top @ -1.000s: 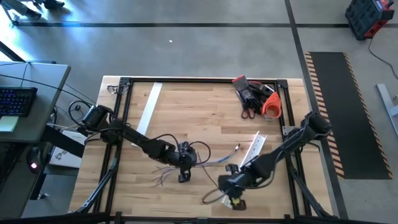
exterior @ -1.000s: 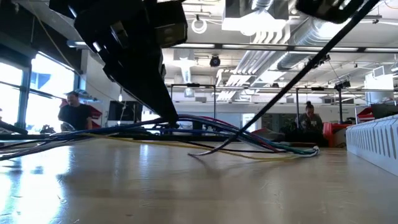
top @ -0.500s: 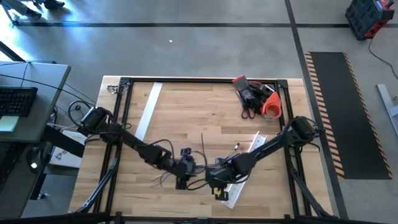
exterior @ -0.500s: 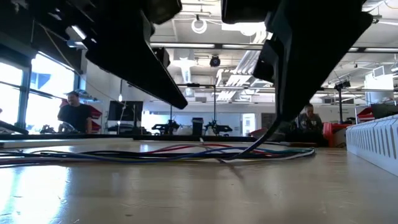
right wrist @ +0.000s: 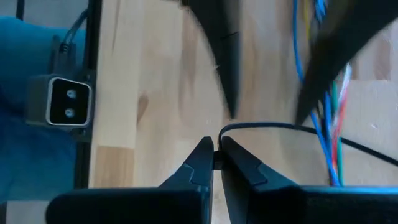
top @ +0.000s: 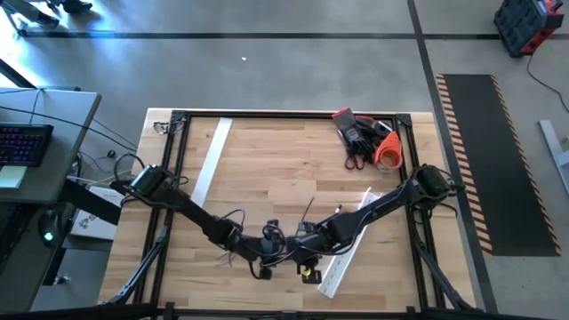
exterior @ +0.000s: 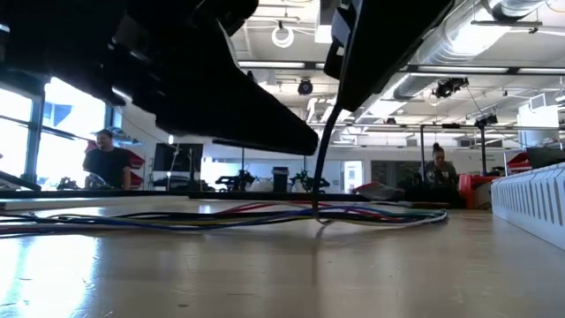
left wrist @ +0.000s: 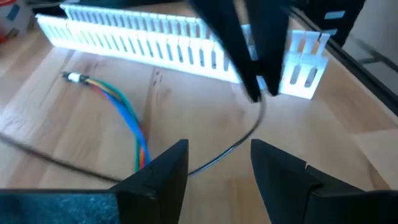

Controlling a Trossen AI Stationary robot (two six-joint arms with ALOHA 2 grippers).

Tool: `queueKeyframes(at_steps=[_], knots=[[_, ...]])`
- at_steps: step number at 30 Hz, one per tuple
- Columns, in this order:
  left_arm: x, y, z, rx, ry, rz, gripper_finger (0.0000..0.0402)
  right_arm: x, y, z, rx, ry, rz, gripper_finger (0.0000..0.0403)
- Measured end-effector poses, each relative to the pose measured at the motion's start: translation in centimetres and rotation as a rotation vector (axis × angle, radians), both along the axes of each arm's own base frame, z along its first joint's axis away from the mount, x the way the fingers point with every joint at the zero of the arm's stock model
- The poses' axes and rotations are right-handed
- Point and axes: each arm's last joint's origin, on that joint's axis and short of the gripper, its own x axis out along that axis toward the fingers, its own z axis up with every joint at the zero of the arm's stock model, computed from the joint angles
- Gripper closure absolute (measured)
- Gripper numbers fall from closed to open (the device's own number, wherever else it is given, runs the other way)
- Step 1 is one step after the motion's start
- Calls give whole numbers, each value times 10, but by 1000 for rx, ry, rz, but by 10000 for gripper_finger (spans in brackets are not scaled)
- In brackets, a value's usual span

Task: Ziptie cables
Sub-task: Wrap the colored cables with the black zip tie

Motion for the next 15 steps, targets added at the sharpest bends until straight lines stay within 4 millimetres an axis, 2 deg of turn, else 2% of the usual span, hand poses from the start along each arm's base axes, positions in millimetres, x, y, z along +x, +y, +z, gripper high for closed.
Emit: queueKeyframes(at_steps=[10, 15], knots=[[5, -4, -13, -46, -38, -27, 245, -5, -2, -2, -33, 46, 22, 402], [16, -8, -17, -36, -51, 16, 245, -4, -3, -2, -41, 40, 39, 402]])
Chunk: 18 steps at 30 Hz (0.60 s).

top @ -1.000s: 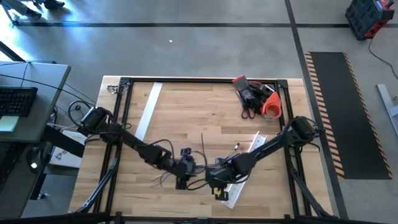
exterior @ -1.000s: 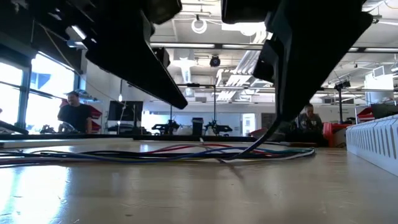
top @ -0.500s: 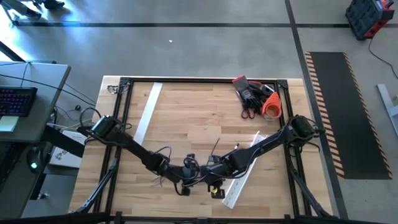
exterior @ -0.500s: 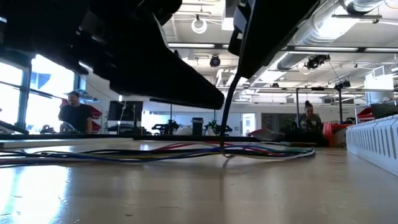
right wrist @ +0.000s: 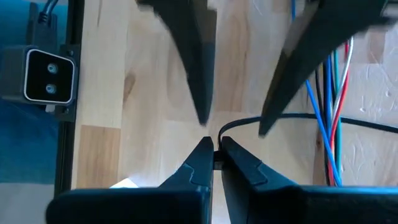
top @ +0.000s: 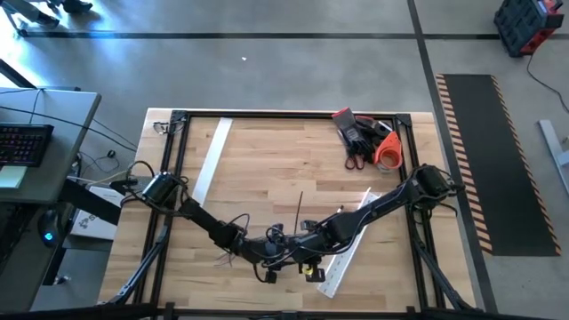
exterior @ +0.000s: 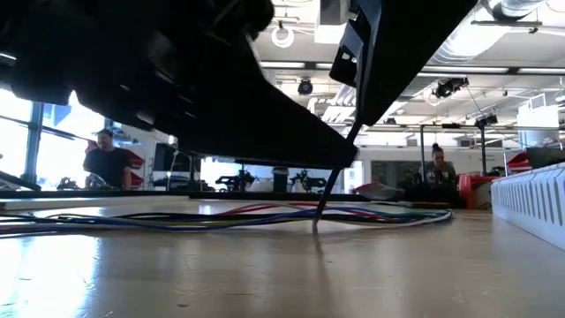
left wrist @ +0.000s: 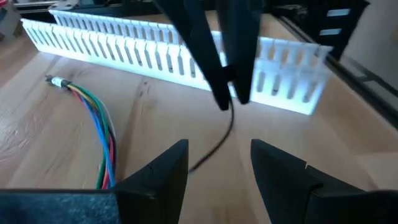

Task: Ziptie cables
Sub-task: Wrap the colored cables with the black zip tie

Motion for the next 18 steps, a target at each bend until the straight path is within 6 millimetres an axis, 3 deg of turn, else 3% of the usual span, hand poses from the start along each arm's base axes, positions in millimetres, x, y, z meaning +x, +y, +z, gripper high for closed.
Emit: queueKeyframes(at_steps=[9, 18], knots=[[12, -5, 4, 27, 15, 26, 262, -1, 0, -1, 3, 16, 6, 402], [13, -2, 1, 10, 59, 21, 391, -2, 0, -1, -2, 22, 5, 391]])
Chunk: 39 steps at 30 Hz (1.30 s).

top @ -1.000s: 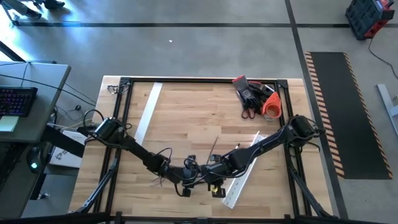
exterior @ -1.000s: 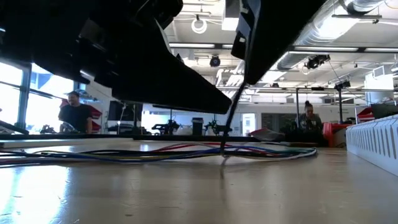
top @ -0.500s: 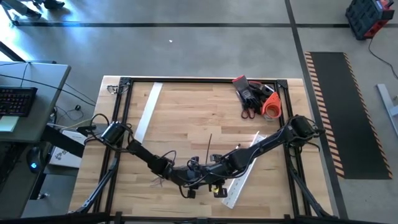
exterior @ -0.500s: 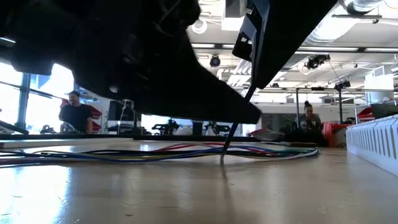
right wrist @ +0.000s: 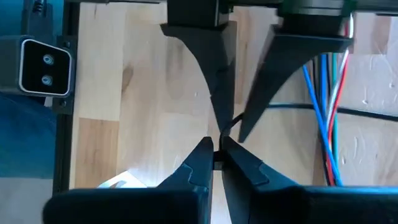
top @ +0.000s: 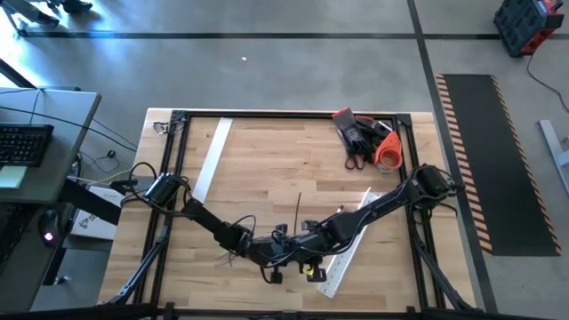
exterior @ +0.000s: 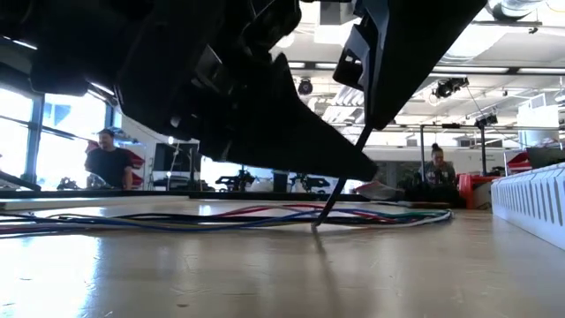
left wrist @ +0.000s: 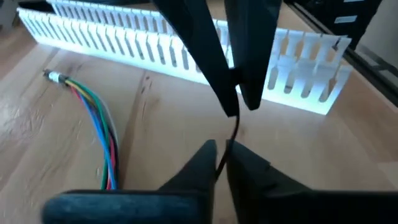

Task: Ziptie cables
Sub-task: Wrap the colored cables with the black zip tie

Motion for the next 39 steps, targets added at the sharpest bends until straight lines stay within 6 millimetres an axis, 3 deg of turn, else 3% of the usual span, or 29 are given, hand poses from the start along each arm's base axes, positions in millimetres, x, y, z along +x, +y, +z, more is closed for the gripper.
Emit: queueKeyframes(at_steps=[4, 10, 16, 21, 26, 33, 39], knots=[[-4, -5, -1, 6, 4, 51, 398, 0, 0, 0, 9, 9, -15, 349], [-26, -15, -13, 16, -1, 154, 401, -4, -3, -1, -70, 16, 60, 274], [-54, -22, -20, -12, -101, 226, 401, 0, -11, -3, -230, -71, 39, 247], [-70, -21, -25, -44, -144, 213, 401, 13, -36, -19, -302, -192, -90, 245], [-80, -21, -28, -41, -155, 194, 402, 21, -72, -50, -173, -333, -250, 245], [-83, -25, -32, -44, -152, 174, 402, 11, -134, -86, 62, -504, -543, 244], [-83, -24, -39, -49, -141, 177, 402, 15, -158, -107, 161, -517, -576, 244]])
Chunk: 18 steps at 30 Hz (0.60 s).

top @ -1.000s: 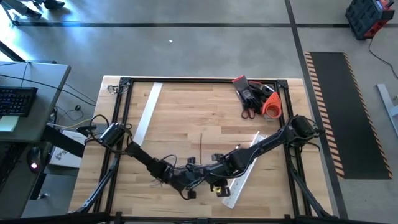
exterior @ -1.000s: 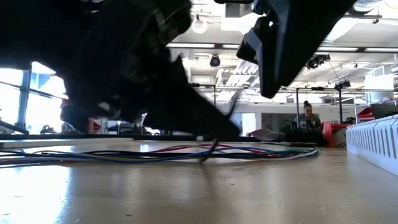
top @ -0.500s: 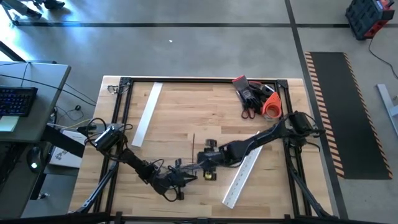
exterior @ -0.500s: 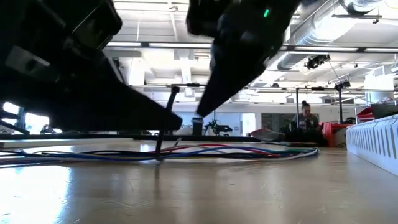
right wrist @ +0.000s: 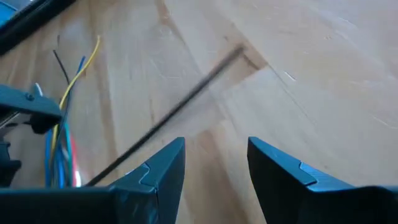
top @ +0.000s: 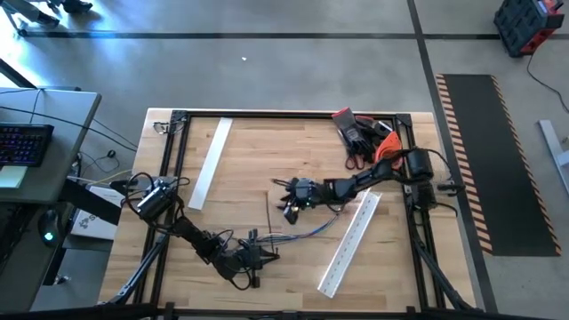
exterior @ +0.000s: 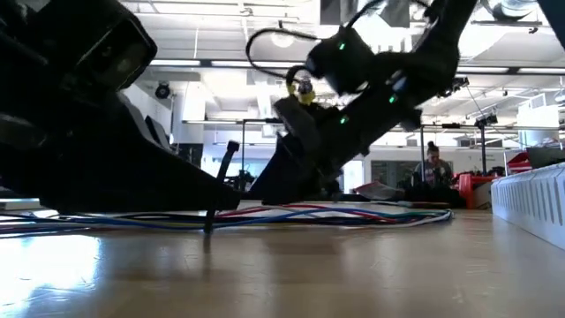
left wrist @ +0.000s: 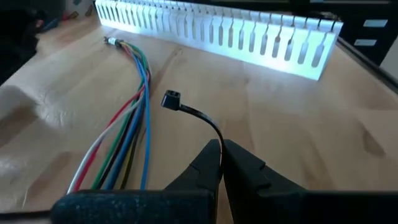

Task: Ziptie cables
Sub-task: Wrap the colored cables with the black zip tie

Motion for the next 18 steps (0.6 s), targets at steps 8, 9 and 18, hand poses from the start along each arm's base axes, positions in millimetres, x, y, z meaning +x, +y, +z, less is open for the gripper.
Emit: queueKeyframes(at_steps=[8, 9, 18], knots=[[0, -1, 0, -5, 0, -10, 401, 34, -6, -11, 31, -53, 110, 244], [0, -1, 0, -7, 2, -18, 401, 38, -6, -12, 32, -54, 119, 243], [0, -2, 0, -15, 11, -47, 402, 52, -11, -6, 30, 37, 136, 151]])
